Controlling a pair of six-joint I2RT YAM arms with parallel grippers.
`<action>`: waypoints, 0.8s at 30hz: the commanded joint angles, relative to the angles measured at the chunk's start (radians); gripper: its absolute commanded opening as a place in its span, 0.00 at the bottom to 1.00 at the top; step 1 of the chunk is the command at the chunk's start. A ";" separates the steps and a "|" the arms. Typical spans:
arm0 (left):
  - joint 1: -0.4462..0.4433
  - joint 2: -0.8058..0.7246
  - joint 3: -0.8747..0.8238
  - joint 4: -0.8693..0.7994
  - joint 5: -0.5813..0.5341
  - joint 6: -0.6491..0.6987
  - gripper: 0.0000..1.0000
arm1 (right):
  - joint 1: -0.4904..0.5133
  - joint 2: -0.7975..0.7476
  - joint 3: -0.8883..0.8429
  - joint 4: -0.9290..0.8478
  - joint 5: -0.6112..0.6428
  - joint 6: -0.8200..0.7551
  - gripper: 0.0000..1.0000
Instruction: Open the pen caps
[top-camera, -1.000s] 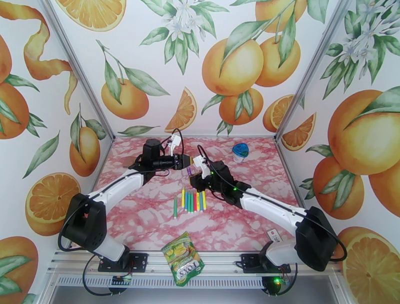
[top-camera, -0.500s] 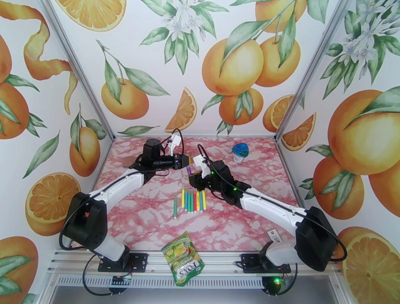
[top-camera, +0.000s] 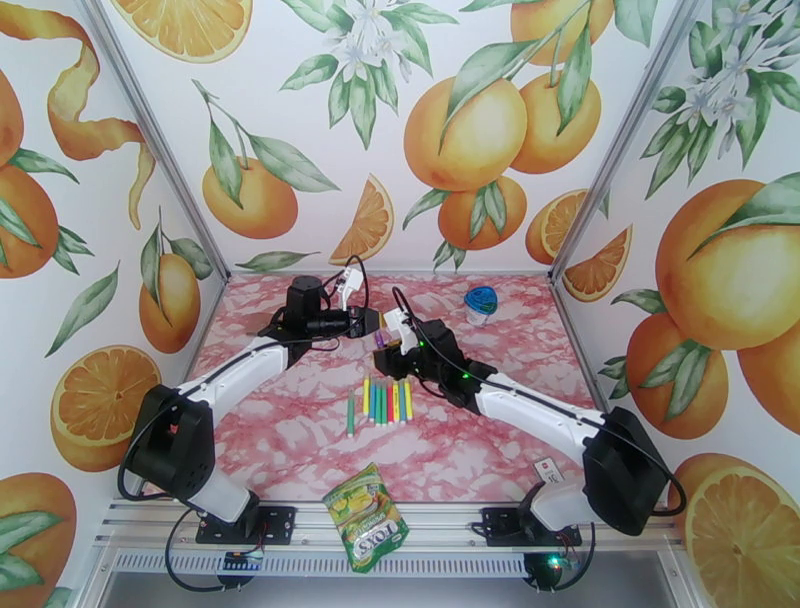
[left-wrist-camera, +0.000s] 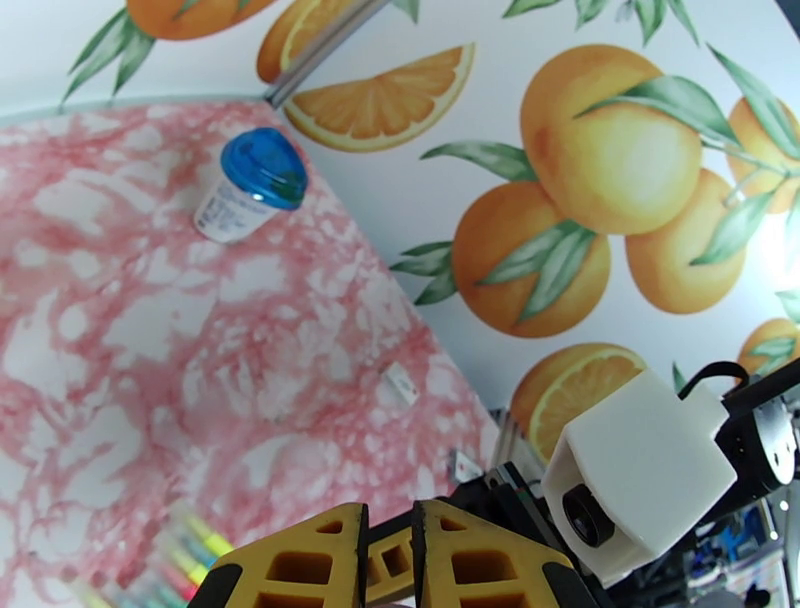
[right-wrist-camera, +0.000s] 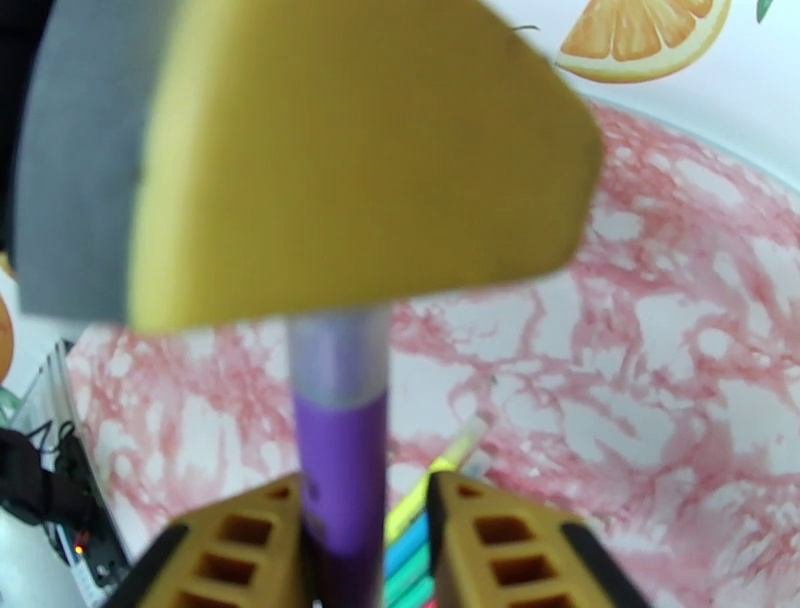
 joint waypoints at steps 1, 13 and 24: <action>-0.005 0.000 0.046 0.003 0.011 -0.011 0.00 | 0.008 0.014 0.029 0.031 -0.010 0.000 0.29; 0.070 0.025 0.058 0.055 -0.105 -0.129 0.00 | 0.010 -0.026 -0.035 0.036 0.015 -0.018 0.13; 0.108 0.082 0.118 0.026 -0.199 -0.167 0.00 | 0.010 -0.075 -0.090 0.031 0.022 -0.044 0.00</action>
